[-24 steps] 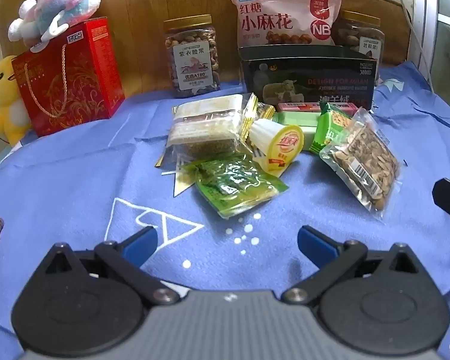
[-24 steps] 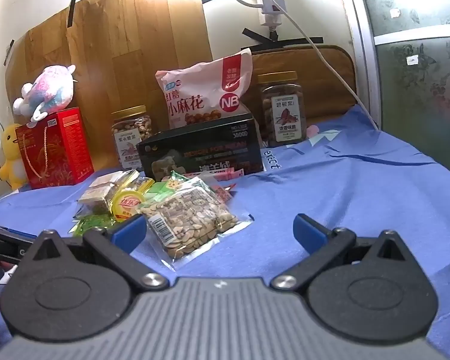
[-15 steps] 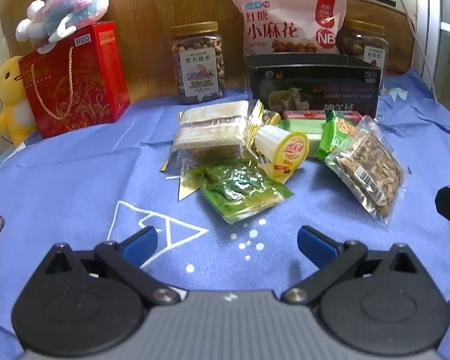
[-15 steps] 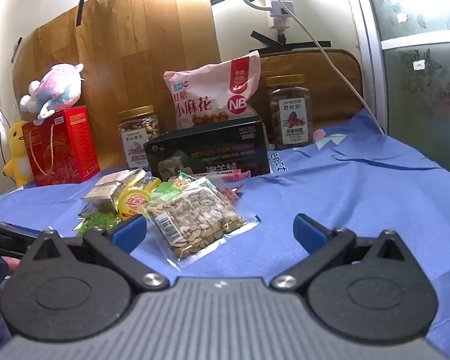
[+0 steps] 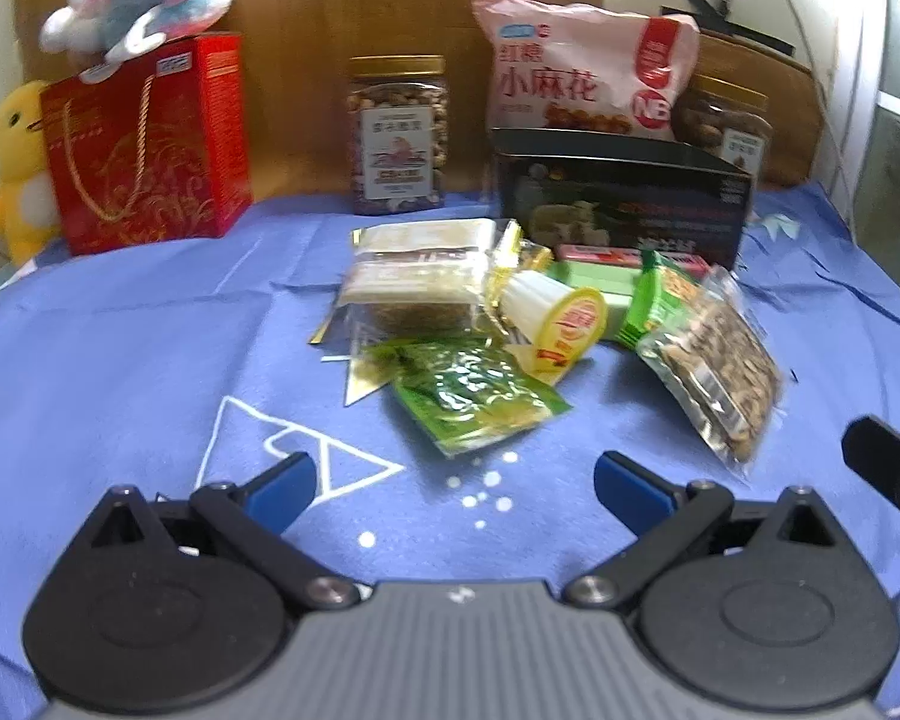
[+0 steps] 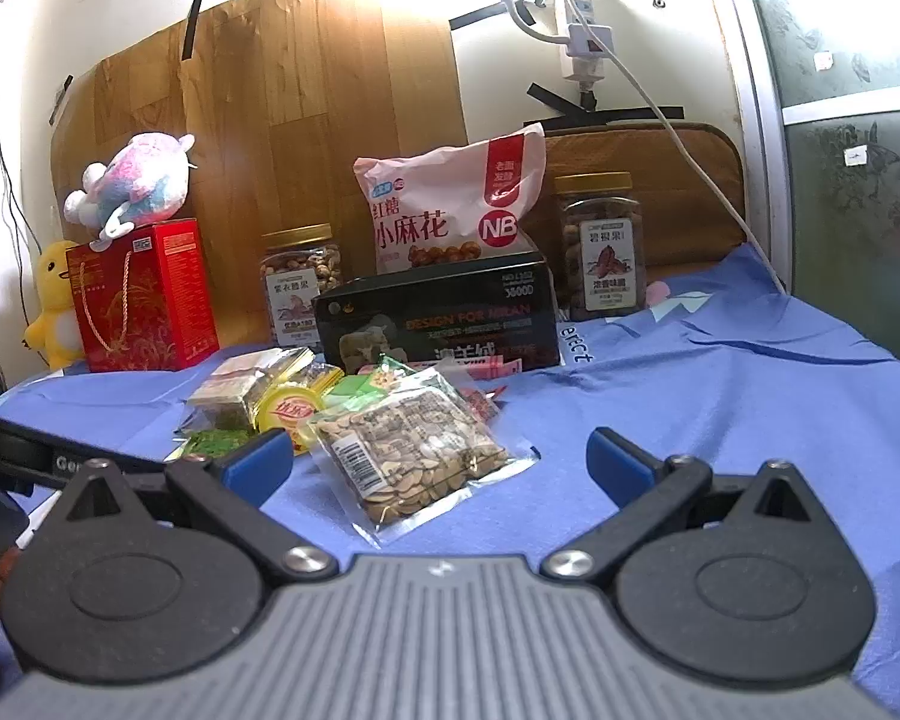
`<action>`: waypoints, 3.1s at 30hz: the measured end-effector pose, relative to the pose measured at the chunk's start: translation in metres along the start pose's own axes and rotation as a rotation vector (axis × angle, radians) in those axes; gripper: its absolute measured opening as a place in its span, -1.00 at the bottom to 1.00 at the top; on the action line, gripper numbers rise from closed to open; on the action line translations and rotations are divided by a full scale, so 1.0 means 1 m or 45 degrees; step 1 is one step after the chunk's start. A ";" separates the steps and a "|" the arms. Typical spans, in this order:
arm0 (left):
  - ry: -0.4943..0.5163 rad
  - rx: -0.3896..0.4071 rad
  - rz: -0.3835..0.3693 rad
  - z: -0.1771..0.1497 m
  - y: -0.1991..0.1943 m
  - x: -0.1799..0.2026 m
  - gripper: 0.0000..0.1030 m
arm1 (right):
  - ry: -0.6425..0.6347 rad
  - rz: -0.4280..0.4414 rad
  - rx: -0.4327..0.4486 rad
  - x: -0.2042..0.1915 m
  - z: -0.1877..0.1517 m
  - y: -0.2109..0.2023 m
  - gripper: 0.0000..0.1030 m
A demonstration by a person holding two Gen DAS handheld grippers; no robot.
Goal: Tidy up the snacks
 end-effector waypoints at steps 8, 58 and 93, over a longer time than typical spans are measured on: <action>-0.017 0.012 -0.058 -0.004 0.004 -0.008 0.89 | -0.014 0.015 -0.014 -0.004 -0.001 0.000 1.00; 0.005 0.063 -0.006 -0.012 0.019 -0.019 0.95 | -0.078 -0.004 -0.124 -0.013 -0.004 0.017 1.00; 0.002 0.064 -0.004 -0.013 0.019 -0.018 0.97 | -0.048 0.000 -0.135 -0.009 -0.005 0.020 1.00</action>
Point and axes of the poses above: each gripper's, at about its wrist camera, not at the fingertips, and y roughly the way its jaws point, x to its right, z to its top, the point moved 1 cm from there along y, roughly the way its jaws point, and after that the axes turned 9 degrees about -x, right-handed, at the moved point
